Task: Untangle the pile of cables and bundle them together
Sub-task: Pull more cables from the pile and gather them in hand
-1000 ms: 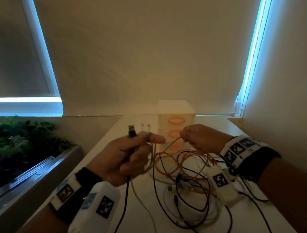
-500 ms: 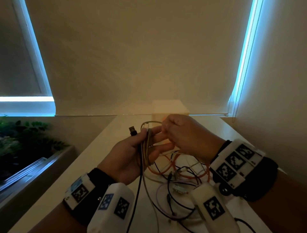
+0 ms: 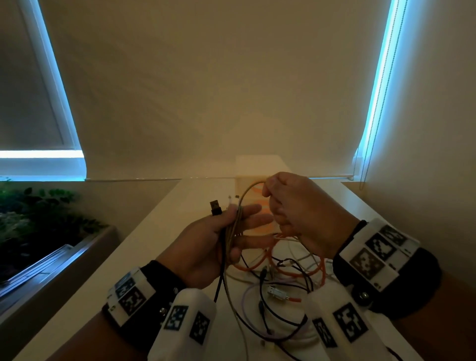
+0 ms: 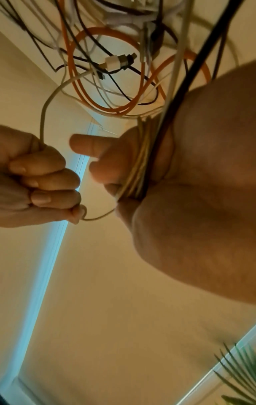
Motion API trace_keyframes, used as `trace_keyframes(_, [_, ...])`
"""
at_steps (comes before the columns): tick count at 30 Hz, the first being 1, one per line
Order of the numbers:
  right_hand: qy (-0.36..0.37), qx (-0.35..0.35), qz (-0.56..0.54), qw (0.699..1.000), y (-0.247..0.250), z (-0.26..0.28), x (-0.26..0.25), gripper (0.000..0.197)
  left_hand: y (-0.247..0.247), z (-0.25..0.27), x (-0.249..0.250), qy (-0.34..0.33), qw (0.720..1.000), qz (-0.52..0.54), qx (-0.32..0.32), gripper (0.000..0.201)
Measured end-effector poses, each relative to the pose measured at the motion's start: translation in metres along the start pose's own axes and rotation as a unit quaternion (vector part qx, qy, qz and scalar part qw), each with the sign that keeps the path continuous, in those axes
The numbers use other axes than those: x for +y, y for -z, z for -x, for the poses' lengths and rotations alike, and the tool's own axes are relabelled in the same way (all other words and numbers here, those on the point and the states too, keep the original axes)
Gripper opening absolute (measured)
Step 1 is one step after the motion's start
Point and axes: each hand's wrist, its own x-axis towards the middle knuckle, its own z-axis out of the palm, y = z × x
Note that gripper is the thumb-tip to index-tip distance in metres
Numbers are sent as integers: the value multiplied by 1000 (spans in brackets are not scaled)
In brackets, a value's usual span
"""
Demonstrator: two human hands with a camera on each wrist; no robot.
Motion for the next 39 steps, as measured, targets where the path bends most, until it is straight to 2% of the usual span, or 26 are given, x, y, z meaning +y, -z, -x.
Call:
trace_keyframes(4, [28, -115, 148, 982, -20, 8, 14, 24, 1, -10, 8, -47, 991, 122, 20, 50])
trace_keyframes(7, [-6, -179, 161, 971, -10, 8, 27, 22, 7, -13, 16, -76, 975, 208, 31, 49])
trace_keyframes(9, [-5, -199, 267, 943, 4, 11, 41, 22, 22, -14, 21, -87, 959, 268, 38, 44])
trace_keyframes(11, [20, -209, 384, 899, 18, 14, 60, 22, 38, -11, 27, -91, 951, 294, 17, 42])
trace_keyframes(13, [9, -202, 389, 899, 33, 15, 74, 22, 46, -6, 32, -82, 962, 259, -29, 42])
trace_keyframes(15, [-7, -155, 398, 904, 51, 9, 80, 25, 46, -1, 32, -64, 974, 202, -79, 44])
trace_keyframes(18, [-36, -104, 374, 921, 65, -6, 78, 25, 38, 1, 26, -32, 976, 153, -150, 46])
trace_keyframes(21, [-3, -50, 403, 914, 68, -16, 71, 26, 29, 2, 20, -5, 972, 131, -195, 46])
trace_keyframes(23, [-30, -81, 425, 901, 70, -14, 61, 24, 25, 4, 17, 4, 969, 129, -210, 45])
trace_keyframes(25, [-74, -162, 450, 875, 70, -4, 51, 18, 21, 6, 15, 10, 966, 136, -217, 44])
trace_keyframes(26, [-91, -205, 435, 872, 67, 3, 46, 15, 18, 7, 14, 11, 967, 136, -215, 43])
trace_keyframes(29, [-136, -294, 270, 907, 55, 24, 33, 20, 4, 7, 11, -5, 976, 117, -186, 41])
trace_keyframes(32, [-130, -338, 253, 897, 50, 54, 35, 10, 0, 7, 14, -17, 991, 73, -111, 40])
trace_keyframes(34, [-131, -346, 246, 896, 50, 76, 46, 9, 3, 10, 19, -21, 990, 91, -101, 39])
trace_keyframes(36, [-105, -279, 211, 931, 47, 87, 55, 2, 3, 14, 20, -21, 986, 117, -115, 38])
trace_keyframes(37, [-75, -218, 191, 954, 43, 88, 57, 12, -1, 15, 18, -19, 987, 113, -112, 38])
trace_keyframes(39, [-48, -107, 103, 988, 31, 86, 62, 43, -18, 16, 12, -16, 992, 83, -96, 40])
